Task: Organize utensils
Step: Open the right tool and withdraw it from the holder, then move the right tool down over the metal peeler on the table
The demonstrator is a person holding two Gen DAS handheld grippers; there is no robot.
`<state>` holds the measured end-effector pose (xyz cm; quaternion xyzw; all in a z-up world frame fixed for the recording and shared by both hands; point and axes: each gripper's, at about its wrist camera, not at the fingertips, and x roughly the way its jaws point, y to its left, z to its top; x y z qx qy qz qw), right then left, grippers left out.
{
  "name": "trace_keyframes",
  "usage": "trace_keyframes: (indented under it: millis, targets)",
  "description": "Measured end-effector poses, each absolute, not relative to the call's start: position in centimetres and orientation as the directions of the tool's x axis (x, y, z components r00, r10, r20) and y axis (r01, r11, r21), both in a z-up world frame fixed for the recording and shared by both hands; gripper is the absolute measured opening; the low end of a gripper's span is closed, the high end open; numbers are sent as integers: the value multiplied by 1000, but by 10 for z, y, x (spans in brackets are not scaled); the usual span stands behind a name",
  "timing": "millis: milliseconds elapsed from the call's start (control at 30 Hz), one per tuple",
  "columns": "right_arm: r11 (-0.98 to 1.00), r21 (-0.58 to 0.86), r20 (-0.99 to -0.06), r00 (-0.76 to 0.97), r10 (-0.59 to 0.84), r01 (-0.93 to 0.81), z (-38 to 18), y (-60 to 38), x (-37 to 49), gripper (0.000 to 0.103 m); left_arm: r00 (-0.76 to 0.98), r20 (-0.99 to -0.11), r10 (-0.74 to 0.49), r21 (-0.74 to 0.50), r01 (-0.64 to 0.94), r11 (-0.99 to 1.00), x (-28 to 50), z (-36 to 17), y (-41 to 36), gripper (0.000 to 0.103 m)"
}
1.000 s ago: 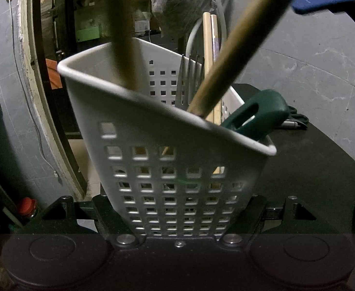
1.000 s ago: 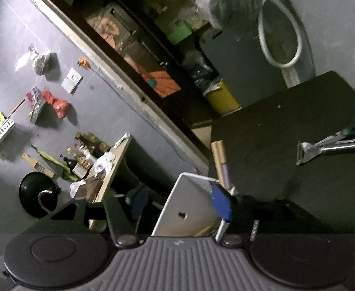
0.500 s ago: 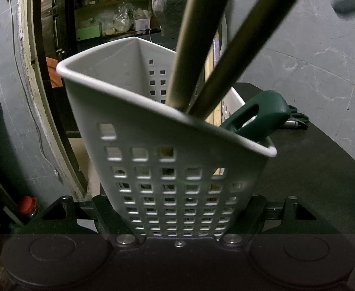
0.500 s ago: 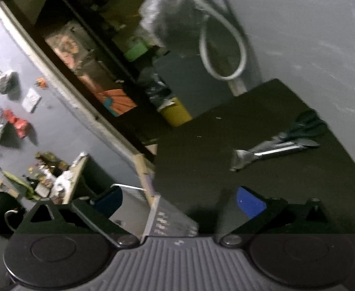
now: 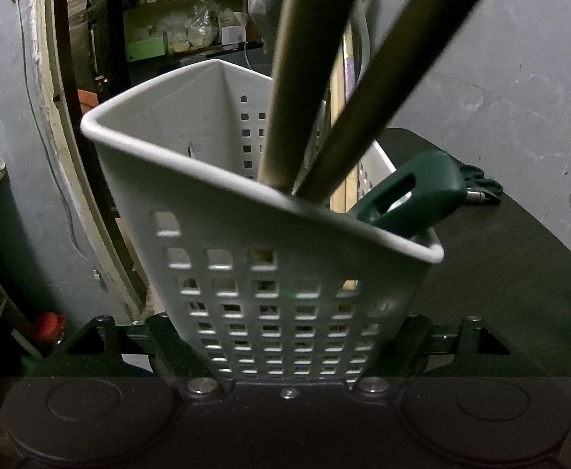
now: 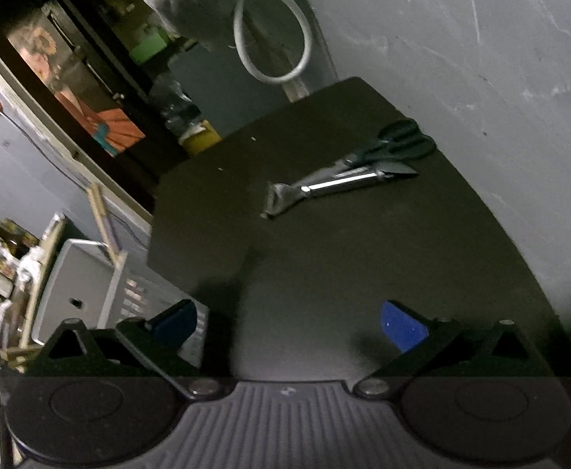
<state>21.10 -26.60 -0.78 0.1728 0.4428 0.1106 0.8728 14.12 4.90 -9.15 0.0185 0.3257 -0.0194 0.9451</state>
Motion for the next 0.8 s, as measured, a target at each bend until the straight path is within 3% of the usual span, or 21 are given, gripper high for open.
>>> trace_keyframes:
  millis: [167,367,600,800]
  targets:
    - [948,297,-721,624,302,-116,-26,-262,236,103,785,-619,-7,34,35,999,141,-89,44,79]
    - [940,285,-647,686,335,-189,-38,-256,291,103,782,-623,22,37,2,999,141,-86,36,80]
    - [924,63,-644,692,327,-378,-51,-239,349,103,779,-625,52,42,-33,999,142,-86,28,80]
    - [889,116,-662,633,402,-444,-64,-243,391,103,777,-625,69,43,-53,998,140,-87,21,81]
